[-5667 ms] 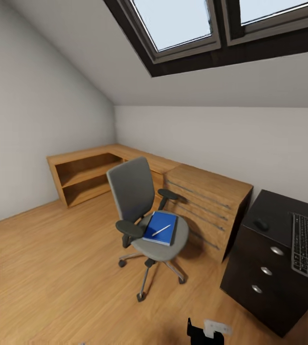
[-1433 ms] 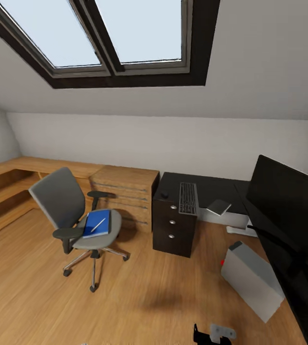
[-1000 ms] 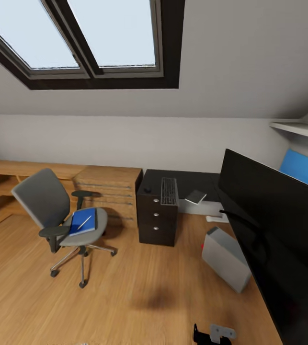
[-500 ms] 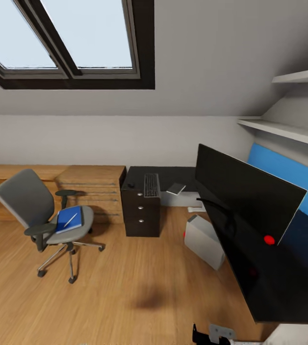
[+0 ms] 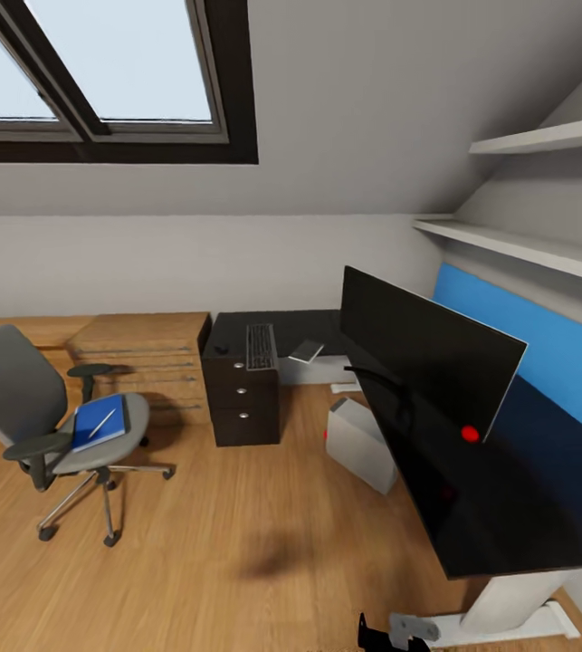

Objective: In the bedroom, organize the workspace by keeping the computer under the desk, ensuring the monitor is on the desk, placing the keyboard on the desk next to the monitor, placing the mouse on the desk next to the keyboard, moving the folder from the swivel chair onto the desk next to the mouse, stacking the notebook on top of the folder with the pen on top of the notebook, and positioning the swivel chair next to the desk.

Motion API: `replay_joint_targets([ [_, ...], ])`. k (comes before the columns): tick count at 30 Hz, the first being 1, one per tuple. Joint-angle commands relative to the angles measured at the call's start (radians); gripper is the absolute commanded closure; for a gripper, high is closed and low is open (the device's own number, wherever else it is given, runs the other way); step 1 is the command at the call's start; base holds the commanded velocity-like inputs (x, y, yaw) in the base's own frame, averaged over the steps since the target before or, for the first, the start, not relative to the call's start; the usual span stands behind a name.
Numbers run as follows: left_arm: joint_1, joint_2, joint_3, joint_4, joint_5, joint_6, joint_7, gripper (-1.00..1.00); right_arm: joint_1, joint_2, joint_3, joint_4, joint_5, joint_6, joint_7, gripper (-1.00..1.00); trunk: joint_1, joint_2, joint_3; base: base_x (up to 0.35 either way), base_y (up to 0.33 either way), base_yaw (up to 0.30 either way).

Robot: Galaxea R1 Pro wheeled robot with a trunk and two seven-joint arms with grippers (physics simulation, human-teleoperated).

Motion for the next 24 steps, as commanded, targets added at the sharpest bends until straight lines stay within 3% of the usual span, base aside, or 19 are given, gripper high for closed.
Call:
replay_joint_targets([
  [1,0.000,0.000,0.000,0.001,0.010,-0.004,0.000,-1.00,-0.001,0.002,0.008,0.001,-0.005,-0.002,-0.006,-1.00,0.000,-0.002,-0.003,-0.001,0.000,-0.248],
  [7,0.000,0.000,0.000,0.009,0.010,-0.004,0.000,-1.00,-0.001,0.009,0.008,0.002,-0.005,-0.001,-0.005,-1.00,0.000,-0.002,-0.007,-0.007,0.000,-0.250],
  [13,0.000,0.000,0.000,0.012,0.010,-0.004,0.000,-1.00,-0.001,0.010,0.008,0.002,-0.004,-0.001,-0.005,-1.00,0.000,-0.002,-0.010,-0.193,-0.088,-0.190],
  [24,0.000,0.010,0.000,0.040,0.010,-0.002,0.024,-1.00,0.000,0.010,0.008,0.001,-0.005,-0.001,-0.004,-1.00,0.000,-0.002,-0.011,-0.062,-0.306,-0.018],
])
